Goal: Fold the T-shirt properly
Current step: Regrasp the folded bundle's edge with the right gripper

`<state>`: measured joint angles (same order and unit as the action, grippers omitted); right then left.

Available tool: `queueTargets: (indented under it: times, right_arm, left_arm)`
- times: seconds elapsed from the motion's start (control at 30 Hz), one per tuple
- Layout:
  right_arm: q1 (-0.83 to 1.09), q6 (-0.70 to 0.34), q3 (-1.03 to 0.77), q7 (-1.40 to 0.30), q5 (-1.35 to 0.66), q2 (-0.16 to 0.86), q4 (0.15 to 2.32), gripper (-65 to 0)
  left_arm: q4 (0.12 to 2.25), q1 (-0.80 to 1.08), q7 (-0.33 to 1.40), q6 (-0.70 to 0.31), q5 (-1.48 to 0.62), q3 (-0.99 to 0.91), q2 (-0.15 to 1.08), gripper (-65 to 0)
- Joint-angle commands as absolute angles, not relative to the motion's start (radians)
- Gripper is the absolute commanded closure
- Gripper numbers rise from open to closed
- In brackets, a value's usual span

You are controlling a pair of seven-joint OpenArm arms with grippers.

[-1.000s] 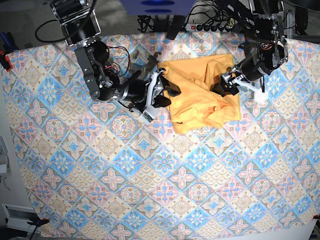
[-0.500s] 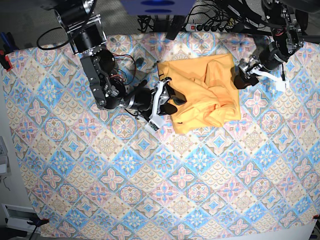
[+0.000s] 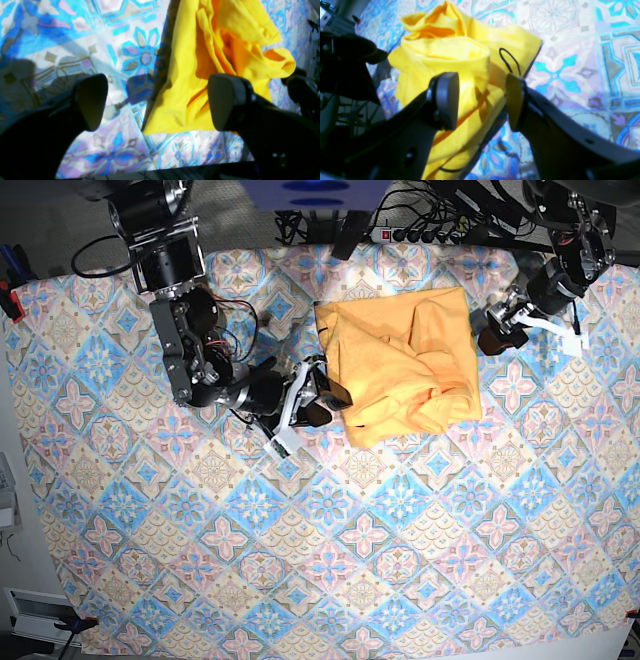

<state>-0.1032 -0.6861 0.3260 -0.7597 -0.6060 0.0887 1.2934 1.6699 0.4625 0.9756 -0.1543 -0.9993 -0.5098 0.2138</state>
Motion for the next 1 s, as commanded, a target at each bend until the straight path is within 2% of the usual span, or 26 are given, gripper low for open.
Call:
queueTargets:
  times: [0.0,0.43,0.53,0.67,0.8,0.97]
  right_arm:
    - [-0.124,-0.698,0.325,-0.742,-0.622,0.087,1.296,-28.8]
    - [-0.16,-0.698,0.372,-0.708,-0.622,0.084,1.214,-28.4]
    - [-0.171,-0.698,0.41,-0.708,-0.622,0.084,1.213,-20.7]
    - [-0.18,-0.698,0.423,-0.723,-0.624,0.065,1.214,-4.6]
    - [-0.177,-0.698,0.423,-0.779,-0.627,0.062,1.254,-3.5]
    - [-0.142,-0.698,0.424,-0.858,-0.627,0.062,1.434,-3.5]
  left_arm:
    - [1.684,0.461,0.964,-0.16,-1.013,-0.513,0.226,-63.0]
    - [1.682,0.458,0.964,-0.16,-1.013,-0.516,0.228,-63.0]
    - [1.682,0.455,0.964,-0.16,-1.01,-0.516,0.228,-63.0]
    - [1.681,0.444,0.964,-0.16,-1.006,-0.516,0.228,-63.0]
    - [1.659,0.443,0.964,-0.16,-1.01,-0.518,0.229,-63.0]
    - [1.59,0.418,0.961,-0.16,-1.009,-0.518,0.229,-63.0]
